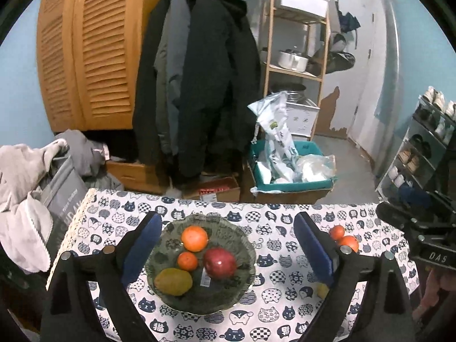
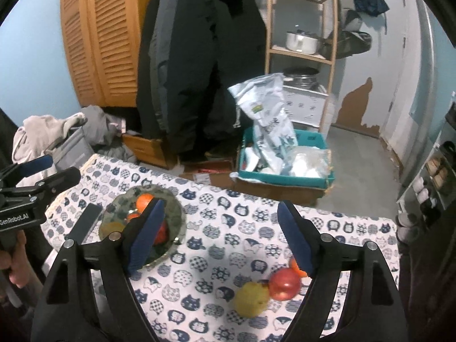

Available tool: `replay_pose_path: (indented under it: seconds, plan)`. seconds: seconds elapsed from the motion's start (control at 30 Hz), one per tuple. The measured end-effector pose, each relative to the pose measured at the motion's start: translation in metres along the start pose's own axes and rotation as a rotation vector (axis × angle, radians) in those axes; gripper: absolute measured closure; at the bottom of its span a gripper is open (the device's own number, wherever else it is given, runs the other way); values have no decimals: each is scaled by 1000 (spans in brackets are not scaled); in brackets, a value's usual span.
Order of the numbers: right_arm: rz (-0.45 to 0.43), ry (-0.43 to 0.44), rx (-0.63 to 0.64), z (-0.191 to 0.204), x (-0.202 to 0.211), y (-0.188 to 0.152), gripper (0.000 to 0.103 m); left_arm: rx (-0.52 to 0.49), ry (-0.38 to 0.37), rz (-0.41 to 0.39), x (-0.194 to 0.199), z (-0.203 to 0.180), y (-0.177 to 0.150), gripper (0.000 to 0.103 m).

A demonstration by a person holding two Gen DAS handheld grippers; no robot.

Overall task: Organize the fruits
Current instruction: 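Move both tools back toward the pear and red apple on the cloth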

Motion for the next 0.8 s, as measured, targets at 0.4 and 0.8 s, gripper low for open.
replay_pose_path:
  seconds: [0.4,0.8]
  plan:
    - [42,-129,-25,-77,-6,-39,18,-65,-60,79,-32,-57,-15,1]
    - [108,-201,-83,-136,-12,-80,18,-121,-115,164,-62,-108,-32,1]
Point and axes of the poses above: each gripper's, at about its wrist camera, not at the fingertips, and x roughly against the way its jaws point, z to its left, y to its top, the point moved 10 cm from there along -x, roughly the way its jaws point, and after that the axes turned 11 degrees about -y, right-handed, at the moved point
